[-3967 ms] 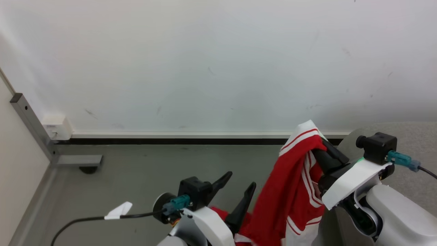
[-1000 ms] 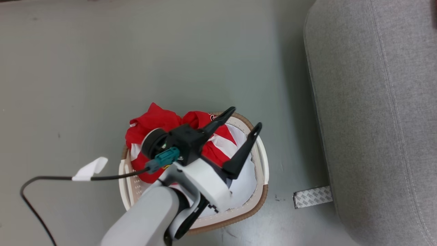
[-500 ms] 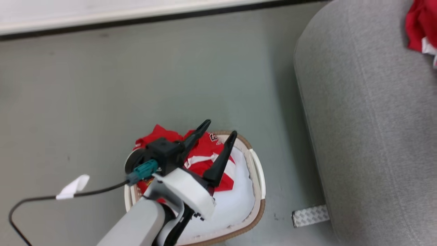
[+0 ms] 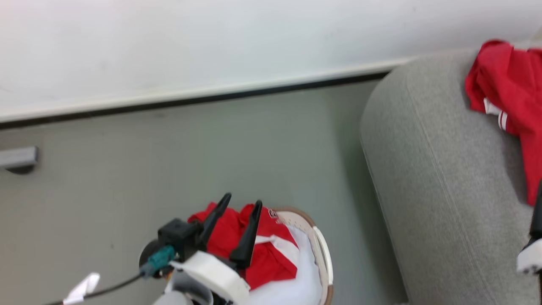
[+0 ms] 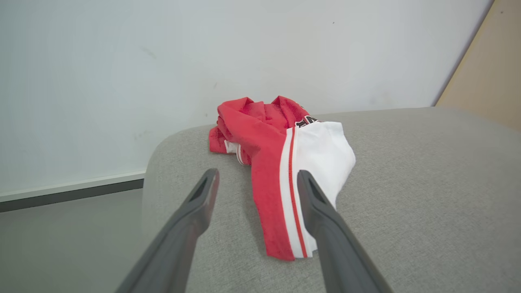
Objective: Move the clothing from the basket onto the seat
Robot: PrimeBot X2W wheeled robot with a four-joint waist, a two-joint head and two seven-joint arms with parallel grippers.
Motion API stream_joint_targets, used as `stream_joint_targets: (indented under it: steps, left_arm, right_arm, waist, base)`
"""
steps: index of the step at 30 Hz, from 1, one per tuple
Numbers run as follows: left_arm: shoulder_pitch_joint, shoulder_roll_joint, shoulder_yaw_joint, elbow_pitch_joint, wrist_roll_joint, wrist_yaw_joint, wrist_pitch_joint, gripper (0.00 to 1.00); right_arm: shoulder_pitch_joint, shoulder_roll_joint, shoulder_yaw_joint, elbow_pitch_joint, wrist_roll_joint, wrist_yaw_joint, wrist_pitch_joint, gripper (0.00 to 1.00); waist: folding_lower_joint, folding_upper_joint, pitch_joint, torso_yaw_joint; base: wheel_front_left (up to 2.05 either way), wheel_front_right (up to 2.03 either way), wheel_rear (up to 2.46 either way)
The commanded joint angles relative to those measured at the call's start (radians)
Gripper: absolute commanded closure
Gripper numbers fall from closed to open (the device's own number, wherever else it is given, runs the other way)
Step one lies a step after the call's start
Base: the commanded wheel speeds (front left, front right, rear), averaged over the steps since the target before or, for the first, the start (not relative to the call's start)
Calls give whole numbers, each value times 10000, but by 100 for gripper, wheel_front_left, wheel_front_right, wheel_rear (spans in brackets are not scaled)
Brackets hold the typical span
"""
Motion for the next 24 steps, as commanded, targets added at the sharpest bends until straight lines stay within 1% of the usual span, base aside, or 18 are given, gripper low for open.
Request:
stream_joint_targets:
  steps: [1,5,8,13,16,19,24]
  left_arm:
    - [203,-14,33,62,-22,40,-121,0]
    - [730,-188,134,395,-73,188,-655,0]
    - [1108,-229,329,693,-29,282,-946,0]
    - [1715,-233,845,997,293,397,-1090,0]
    - [2091,-372,1430,754,656,436,-1089,0]
    - [2482,-529,2020,556,1125,353,-1090,0]
    - [3031,-870,2858,491,1760,49,-1093,0]
  right_arm:
    - [256,62,-1,-176,-70,-25,-25,0]
    - [1291,504,358,-1326,-134,-24,-55,0]
    - [1978,602,764,-2038,-146,-25,-88,0]
    - [2853,834,1334,-2937,-195,-25,-98,0]
    - [3173,911,1700,-3250,-104,-25,-126,0]
    - [3413,962,2064,-3335,-31,-25,-148,0]
    - [3618,1043,2567,-3121,-76,-25,-165,0]
  waist:
    - [3,0,-531,278]
    - [3,0,-1204,580]
    - [3,0,-1664,756]
    - [3,0,-2244,1011]
    - [3,0,-2394,1157]
    - [3,0,-2521,1295]
    - [3,0,-2711,1522]
  base:
    - [0,0,0]
    - [0,0,0]
    - [0,0,0]
    - [0,0,0]
    - [0,0,0]
    - [0,0,0]
    - [0,0,0]
